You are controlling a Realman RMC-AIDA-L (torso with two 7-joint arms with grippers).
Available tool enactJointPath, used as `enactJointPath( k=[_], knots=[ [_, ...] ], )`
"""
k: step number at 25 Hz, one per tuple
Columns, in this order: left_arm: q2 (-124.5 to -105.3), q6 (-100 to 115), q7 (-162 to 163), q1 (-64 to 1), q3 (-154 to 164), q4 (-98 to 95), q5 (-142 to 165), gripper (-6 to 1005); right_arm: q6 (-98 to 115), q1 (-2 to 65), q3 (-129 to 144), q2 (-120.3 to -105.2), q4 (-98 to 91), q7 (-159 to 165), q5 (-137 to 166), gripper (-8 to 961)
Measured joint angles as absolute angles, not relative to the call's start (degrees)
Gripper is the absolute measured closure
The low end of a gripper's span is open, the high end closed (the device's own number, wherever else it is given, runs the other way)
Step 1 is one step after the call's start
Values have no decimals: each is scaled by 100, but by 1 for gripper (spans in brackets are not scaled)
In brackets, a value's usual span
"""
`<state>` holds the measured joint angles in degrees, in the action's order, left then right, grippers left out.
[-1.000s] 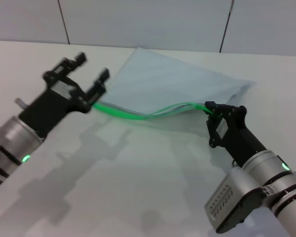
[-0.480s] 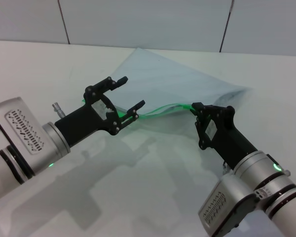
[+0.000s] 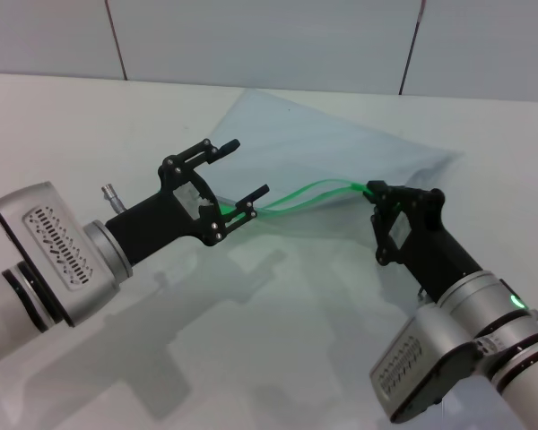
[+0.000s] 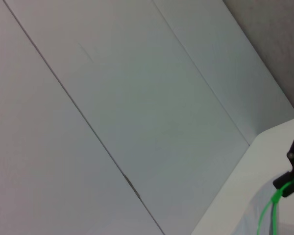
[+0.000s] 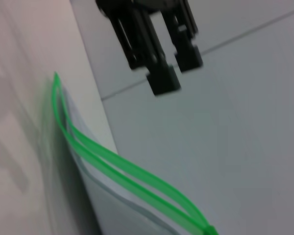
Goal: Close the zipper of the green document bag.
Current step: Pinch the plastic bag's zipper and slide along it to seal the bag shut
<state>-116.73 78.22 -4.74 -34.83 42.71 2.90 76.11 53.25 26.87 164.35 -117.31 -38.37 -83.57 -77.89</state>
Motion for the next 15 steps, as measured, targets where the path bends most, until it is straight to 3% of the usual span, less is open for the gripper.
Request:
enactJointPath(
  k=[15],
  knots=[
    [-11681, 7765, -841, -3606, 4278, 290, 7977, 409, 5565, 2491, 16489, -11734, -3868, -8735, -7425, 936]
  ],
)
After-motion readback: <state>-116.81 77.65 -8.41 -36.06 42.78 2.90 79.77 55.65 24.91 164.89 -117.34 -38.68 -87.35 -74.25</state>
